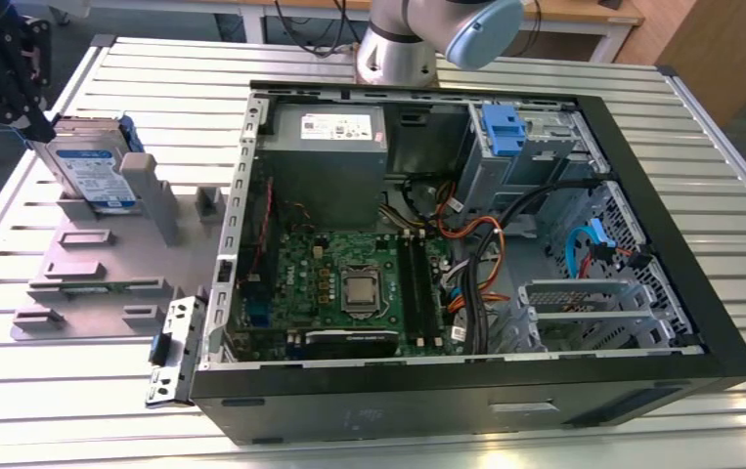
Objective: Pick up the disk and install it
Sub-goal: 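Pick up the disk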
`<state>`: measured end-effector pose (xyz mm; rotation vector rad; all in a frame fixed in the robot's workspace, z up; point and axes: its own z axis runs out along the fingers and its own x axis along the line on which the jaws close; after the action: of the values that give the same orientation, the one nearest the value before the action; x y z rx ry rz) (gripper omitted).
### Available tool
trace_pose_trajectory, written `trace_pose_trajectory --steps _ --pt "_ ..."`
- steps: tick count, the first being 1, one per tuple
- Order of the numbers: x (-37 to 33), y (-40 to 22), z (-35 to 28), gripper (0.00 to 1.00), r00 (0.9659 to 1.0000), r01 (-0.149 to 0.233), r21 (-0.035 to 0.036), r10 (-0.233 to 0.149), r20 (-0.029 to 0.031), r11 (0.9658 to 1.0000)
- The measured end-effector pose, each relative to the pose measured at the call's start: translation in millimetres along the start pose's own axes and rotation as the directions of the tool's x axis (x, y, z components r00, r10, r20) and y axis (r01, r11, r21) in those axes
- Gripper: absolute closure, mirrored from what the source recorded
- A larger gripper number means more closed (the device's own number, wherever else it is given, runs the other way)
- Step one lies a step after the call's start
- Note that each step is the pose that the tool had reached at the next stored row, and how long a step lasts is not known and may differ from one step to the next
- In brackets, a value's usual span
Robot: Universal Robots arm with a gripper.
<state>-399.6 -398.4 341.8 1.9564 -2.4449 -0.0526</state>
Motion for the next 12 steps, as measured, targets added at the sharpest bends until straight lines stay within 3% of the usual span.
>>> trace_pose_trajectory --steps 12 --pt "0.0 0.0 0.0 0.89 0.9954 0.095 -0.0015 -0.095 -0.0031 0.9954"
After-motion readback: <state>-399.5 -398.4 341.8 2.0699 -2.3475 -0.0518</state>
